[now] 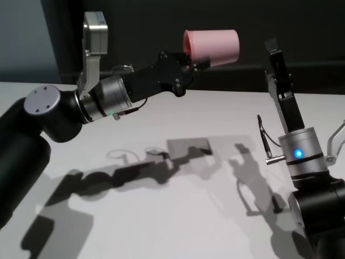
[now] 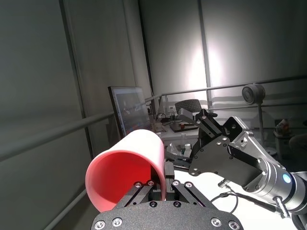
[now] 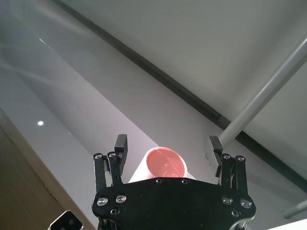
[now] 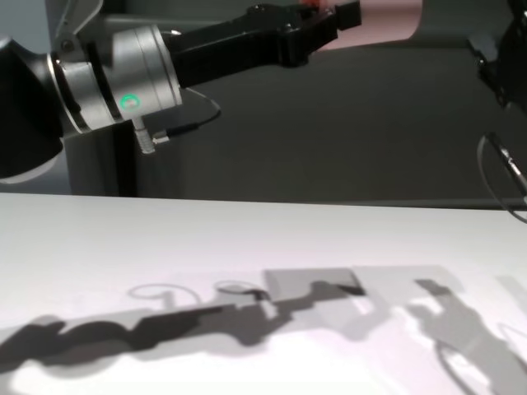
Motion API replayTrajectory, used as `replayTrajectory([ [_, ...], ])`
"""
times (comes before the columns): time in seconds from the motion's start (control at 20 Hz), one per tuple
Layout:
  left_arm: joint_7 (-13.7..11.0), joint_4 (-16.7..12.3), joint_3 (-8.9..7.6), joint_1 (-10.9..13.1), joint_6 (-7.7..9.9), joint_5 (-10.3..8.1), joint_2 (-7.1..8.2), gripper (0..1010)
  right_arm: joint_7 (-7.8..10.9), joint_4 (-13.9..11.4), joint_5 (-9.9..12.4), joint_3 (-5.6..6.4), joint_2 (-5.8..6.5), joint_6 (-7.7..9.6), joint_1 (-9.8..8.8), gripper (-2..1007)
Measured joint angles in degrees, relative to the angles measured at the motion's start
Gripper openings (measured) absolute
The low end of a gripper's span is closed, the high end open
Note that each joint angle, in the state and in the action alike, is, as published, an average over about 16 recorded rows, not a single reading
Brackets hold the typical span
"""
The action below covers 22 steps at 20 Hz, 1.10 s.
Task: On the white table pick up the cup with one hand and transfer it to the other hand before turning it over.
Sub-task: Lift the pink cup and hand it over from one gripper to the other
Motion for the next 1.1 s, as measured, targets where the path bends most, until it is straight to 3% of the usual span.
replayTrajectory([
  [0.55,0.00,0.00,0.00,0.00,0.00,0.00,0.00,52,4.14,7.98,4.72,-1.49,-1.29,1.27,5.46,1000],
  [1.1,0.00,0.00,0.00,0.00,0.00,0.00,0.00,52,6.45,12.99,6.61,-3.55,-1.87,1.36,8.89,1000],
])
